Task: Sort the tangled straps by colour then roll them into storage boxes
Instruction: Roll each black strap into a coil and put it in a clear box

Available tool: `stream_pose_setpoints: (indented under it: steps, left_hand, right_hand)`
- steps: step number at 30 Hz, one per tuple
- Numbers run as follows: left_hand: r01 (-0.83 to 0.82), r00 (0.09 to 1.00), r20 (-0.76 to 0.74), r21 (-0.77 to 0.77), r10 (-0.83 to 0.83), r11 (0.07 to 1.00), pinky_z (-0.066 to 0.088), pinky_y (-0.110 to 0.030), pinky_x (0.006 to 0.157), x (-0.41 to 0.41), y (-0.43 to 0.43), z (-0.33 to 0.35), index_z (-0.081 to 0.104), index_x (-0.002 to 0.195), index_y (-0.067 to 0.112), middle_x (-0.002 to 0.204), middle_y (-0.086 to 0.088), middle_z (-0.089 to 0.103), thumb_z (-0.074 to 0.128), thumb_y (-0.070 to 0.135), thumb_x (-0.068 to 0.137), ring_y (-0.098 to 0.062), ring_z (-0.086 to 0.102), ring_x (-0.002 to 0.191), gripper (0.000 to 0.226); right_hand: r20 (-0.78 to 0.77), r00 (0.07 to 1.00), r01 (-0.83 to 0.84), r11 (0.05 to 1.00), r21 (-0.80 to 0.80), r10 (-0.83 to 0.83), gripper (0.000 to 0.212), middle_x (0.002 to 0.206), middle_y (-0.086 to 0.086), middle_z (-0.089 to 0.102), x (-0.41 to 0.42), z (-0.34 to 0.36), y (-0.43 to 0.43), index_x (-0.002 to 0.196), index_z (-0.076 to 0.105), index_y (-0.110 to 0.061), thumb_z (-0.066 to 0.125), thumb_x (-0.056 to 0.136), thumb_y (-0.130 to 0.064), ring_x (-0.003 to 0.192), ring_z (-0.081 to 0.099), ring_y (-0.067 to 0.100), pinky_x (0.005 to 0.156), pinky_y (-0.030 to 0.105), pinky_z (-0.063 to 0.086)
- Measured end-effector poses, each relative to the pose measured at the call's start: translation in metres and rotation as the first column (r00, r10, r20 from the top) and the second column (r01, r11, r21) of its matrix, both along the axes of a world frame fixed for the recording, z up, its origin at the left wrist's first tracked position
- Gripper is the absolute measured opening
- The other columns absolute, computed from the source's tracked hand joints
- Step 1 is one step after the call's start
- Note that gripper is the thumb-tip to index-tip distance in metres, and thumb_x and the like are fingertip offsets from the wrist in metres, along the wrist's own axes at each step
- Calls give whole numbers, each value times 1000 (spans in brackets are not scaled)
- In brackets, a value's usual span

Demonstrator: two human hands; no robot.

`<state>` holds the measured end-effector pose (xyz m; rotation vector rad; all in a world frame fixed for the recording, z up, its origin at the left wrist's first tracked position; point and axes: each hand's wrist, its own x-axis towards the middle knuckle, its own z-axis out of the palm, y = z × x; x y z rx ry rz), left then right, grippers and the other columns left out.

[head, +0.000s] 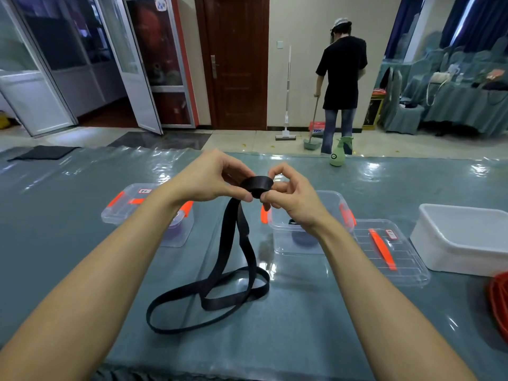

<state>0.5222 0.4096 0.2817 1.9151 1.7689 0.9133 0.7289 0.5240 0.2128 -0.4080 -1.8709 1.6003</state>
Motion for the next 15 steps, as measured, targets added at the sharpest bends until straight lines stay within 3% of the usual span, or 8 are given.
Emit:
stream_pose_setpoints:
  steps: [3, 6, 11, 15]
  left_hand:
    - [-6, 1000, -10, 1, 6, 1000, 60, -16, 89, -2, 2, 0, 86, 112, 23, 97, 11, 85, 100, 17, 77, -7, 82, 94, 38]
    - [4, 997, 80, 6, -4, 1000, 61, -17, 89, -4, 3, -4, 85, 112, 22, 99, 7, 86, 101, 16, 74, -9, 82, 96, 41]
    - [2, 942, 336, 28, -12, 1000, 60, -19, 94, -9, 0, -16, 86, 110, 31, 108, 2, 86, 99, 19, 78, -14, 81, 108, 38]
    - [-5, 918, 396, 36, -10, 999, 61, -22, 96, -8, 1, -26, 86, 113, 29, 111, -3, 85, 95, 15, 83, -19, 81, 112, 34]
  right_hand:
    - [-71, 997, 8, 997, -82, -14, 31, 71, 15, 64, -7, -2, -2, 99, 58, -20, 71, 74, -8, 65, 52, 21, 70, 29, 47]
    - [-158, 987, -42, 979, -201, 10, 34, 74, 16, 58, -15, -5, -7, 102, 55, -16, 64, 74, 2, 71, 46, 26, 69, 32, 44]
    - [-323, 946, -167, 881, -443, 17, 33, 78, 16, 64, -21, -11, -16, 104, 58, -14, 64, 79, 6, 70, 59, 23, 75, 29, 57]
    - [-399, 917, -245, 797, -552, 5, 36, 83, 16, 66, -26, -23, -22, 107, 59, -10, 73, 77, 5, 73, 62, 23, 80, 30, 59]
